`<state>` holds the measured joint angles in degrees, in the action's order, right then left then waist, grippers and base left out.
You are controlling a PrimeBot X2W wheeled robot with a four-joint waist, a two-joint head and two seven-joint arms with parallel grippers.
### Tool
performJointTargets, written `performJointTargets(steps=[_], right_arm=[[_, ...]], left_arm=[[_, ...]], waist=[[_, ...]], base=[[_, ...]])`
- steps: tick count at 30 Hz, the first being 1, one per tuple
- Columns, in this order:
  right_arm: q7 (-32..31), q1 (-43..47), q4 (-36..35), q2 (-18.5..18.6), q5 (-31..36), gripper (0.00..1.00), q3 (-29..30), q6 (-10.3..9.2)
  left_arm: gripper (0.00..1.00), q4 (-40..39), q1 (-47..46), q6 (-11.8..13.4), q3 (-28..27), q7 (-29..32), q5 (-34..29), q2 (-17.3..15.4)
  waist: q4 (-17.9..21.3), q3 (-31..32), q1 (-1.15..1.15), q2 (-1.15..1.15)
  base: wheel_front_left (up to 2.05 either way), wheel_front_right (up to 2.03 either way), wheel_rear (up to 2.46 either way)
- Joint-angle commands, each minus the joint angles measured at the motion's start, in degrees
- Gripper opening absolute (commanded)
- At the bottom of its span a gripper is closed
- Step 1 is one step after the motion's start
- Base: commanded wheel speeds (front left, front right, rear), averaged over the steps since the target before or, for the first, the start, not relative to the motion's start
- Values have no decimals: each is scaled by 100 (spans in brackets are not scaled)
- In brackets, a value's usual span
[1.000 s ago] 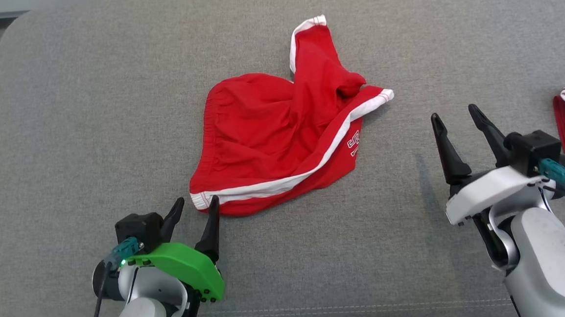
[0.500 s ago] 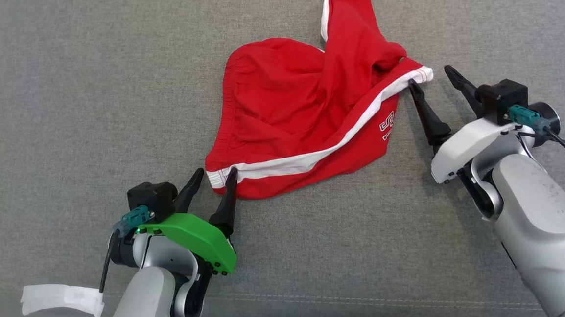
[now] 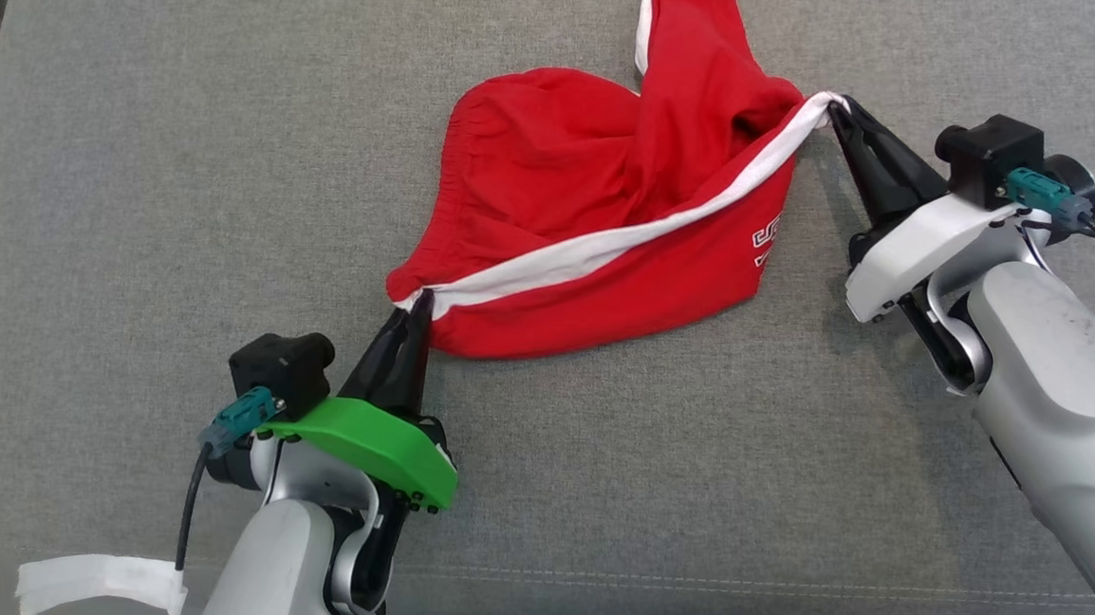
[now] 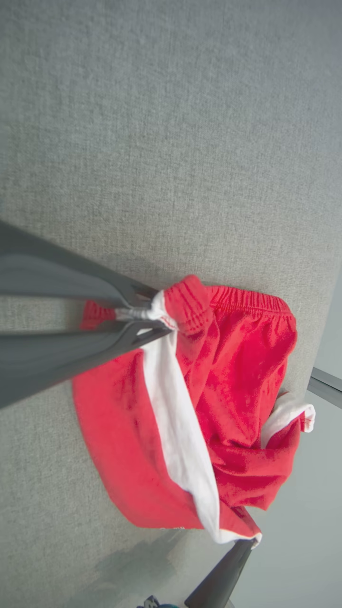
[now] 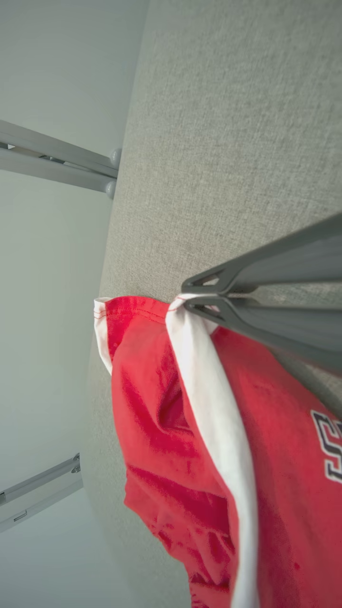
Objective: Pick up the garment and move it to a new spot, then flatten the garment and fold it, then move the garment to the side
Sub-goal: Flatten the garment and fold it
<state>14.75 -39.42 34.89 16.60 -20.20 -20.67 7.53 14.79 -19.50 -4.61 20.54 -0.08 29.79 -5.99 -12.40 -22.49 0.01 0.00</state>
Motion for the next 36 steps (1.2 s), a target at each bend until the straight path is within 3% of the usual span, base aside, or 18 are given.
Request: performJointTargets(steps=[1, 11, 20, 36], right_arm=[[46, 82, -156, 69, -16, 0, 62, -9], [42, 503, -1877, 215, 259, 0, 790, -9], [-552, 756, -3526, 118, 577, 0, 1346, -9], [-1434, 1028, -5202, -7, 568, 0, 1925, -9]], left_arm=[[0, -127, 8, 5, -45, -43, 29, -72], [0, -1455, -186, 168, -262, 111, -128, -519], [0, -2391, -737, 225, -397, 555, -254, -871], [0, -3385, -1220, 378, -496, 1137, -273, -1113]], waist=[[54, 81, -1, 0], [404, 585, -1, 0], [831, 1045, -1, 0], [1207, 1295, -1, 0]], base=[[0, 0, 0], [0, 0, 0], [0, 0, 0], [0, 0, 0]])
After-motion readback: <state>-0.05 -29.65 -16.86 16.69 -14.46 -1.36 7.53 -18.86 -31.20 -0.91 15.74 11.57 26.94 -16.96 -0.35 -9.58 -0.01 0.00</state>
